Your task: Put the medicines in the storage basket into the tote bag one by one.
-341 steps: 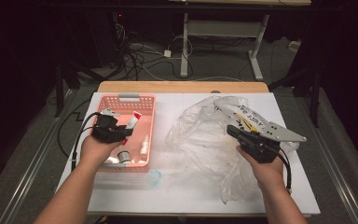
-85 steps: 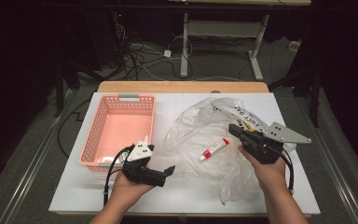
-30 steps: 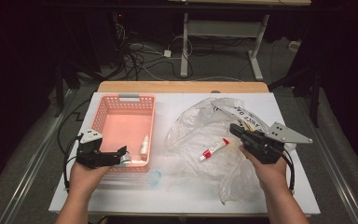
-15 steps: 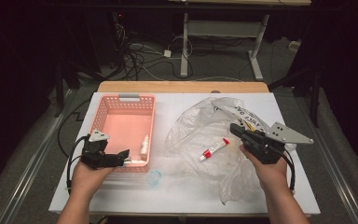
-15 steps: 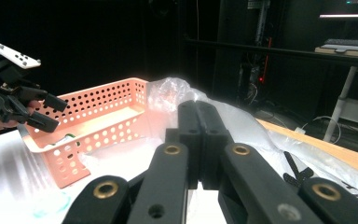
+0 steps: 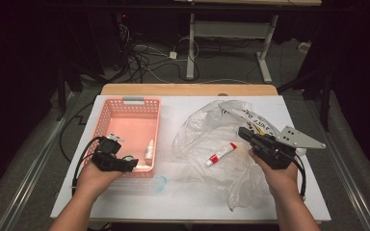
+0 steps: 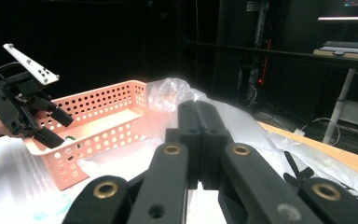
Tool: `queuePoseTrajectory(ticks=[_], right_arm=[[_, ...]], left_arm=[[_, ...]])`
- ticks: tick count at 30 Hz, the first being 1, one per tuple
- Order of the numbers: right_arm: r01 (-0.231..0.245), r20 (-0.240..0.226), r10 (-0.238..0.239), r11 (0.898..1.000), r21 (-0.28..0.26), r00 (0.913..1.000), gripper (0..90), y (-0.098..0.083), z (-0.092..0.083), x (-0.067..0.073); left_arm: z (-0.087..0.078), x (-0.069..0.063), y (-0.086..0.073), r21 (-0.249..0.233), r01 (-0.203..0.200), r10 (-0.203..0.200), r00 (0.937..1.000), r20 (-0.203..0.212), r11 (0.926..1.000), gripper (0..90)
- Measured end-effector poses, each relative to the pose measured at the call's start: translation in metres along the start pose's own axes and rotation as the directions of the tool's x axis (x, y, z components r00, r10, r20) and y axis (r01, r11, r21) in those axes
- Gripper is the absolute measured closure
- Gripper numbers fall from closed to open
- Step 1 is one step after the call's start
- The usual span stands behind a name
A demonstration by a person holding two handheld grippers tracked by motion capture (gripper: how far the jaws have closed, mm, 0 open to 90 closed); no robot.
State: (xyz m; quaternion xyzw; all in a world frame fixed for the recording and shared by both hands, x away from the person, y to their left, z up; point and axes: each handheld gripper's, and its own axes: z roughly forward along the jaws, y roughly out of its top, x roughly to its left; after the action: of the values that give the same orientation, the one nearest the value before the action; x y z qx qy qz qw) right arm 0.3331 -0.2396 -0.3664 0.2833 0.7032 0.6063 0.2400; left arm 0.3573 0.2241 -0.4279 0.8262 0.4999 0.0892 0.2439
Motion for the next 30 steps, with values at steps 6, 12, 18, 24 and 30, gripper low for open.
queuePoseTrajectory(ticks=[6, 12, 18, 24, 30], right_arm=[[0.001, 0.001, -0.001, 1.000, -0.002, 1.0000, 90.0, 0.001, -0.001, 0.001], [-0.006, 0.000, 0.006, 1.000, -0.003, 1.0000, 90.0, 0.001, -0.001, 0.002], [-0.001, -0.001, 0.001, 1.000, -0.004, 1.0000, 90.0, 0.000, -0.002, 0.001], [0.001, 0.000, -0.001, 1.000, 0.001, 1.0000, 90.0, 0.000, -0.002, 0.001], [-0.005, 0.000, 0.005, 1.000, -0.001, 1.0000, 90.0, 0.000, -0.001, 0.001]], left_arm=[[0.004, 0.006, 0.006, 0.089, 0.039, -0.043, 0.9985, 0.035, 0.9953, 9.7], [0.009, 0.010, 0.011, 0.171, 0.074, -0.087, 0.9938, 0.069, 0.9826, 9.7], [0.013, 0.017, 0.018, 0.242, 0.120, -0.148, 0.9839, 0.100, 0.9628, 13.8], [0.019, 0.023, 0.022, 0.325, 0.167, -0.218, 0.9675, 0.128, 0.9310, 15.0], [0.021, 0.025, 0.025, 0.363, 0.200, -0.263, 0.9560, 0.131, 0.9099, 20.0]])
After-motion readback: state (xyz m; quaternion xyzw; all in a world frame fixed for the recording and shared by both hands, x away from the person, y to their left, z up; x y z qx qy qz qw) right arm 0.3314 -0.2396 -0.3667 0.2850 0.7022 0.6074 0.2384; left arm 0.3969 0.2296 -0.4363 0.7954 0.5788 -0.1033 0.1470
